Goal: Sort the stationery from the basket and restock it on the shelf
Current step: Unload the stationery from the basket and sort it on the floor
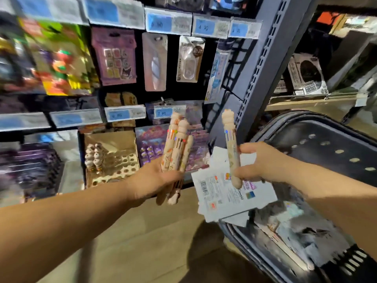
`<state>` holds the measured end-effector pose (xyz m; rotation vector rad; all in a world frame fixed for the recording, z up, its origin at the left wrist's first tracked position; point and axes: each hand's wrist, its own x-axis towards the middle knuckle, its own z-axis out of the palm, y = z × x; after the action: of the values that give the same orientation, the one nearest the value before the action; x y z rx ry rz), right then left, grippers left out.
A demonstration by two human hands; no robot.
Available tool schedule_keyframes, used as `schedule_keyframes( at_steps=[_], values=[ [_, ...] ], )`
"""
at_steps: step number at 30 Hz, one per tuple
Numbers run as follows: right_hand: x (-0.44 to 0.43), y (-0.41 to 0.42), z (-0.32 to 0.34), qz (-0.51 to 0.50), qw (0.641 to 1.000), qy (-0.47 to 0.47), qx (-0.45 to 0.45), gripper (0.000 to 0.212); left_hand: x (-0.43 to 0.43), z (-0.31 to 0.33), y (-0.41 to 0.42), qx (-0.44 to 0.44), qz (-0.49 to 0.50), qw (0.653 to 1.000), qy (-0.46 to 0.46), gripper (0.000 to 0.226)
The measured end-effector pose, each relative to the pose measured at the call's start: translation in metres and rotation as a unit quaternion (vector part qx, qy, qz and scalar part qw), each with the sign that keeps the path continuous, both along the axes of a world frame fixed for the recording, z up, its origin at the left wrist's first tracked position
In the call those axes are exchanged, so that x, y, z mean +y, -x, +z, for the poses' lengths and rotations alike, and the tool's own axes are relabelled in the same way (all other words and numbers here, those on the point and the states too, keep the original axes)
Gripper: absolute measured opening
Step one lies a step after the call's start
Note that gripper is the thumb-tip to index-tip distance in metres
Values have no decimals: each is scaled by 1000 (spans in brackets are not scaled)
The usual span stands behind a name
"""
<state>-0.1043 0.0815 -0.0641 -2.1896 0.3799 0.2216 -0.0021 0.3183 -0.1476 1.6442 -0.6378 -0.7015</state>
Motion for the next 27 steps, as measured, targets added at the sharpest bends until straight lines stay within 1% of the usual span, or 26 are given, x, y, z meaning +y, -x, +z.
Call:
schedule_keyframes(
  at_steps=[2,5,8,9,11,12,14,15,16,18,20,24,27],
  values=[
    [25,-19,-13,33,999,-2,40,28,23,-17,-5,35,46,998,16,25],
    [58,-39,-45,54,996,-6,77,35,53,-46,-8,80,107,991,33,29],
    [86,-50,-83,86,990,10,113,36,76,-78,-5,128,128,982,44,31],
    [94,-52,-95,97,987,27,122,42,81,-88,-3,141,133,980,45,31],
    [111,-56,-118,118,980,62,146,60,91,-109,2,170,152,973,46,34],
    [119,-57,-127,127,976,70,161,71,95,-118,4,183,163,969,43,30],
    [134,-60,-146,140,970,66,185,86,100,-133,7,203,163,965,18,13],
    [141,-62,-155,146,969,60,191,90,104,-143,7,212,163,963,5,21],
    [147,-65,-164,150,968,53,194,91,106,-150,7,223,169,960,-8,22],
    [157,-69,-178,160,965,50,200,91,111,-163,6,244,190,951,-29,17],
    [164,-74,-189,166,962,50,212,90,115,-175,4,258,202,944,-45,20],
    [170,-85,-205,168,955,50,238,93,118,-186,3,285,208,934,-57,23],
    [173,-92,-213,182,949,60,252,92,118,-192,2,285,219,931,-58,24]
  ],
)
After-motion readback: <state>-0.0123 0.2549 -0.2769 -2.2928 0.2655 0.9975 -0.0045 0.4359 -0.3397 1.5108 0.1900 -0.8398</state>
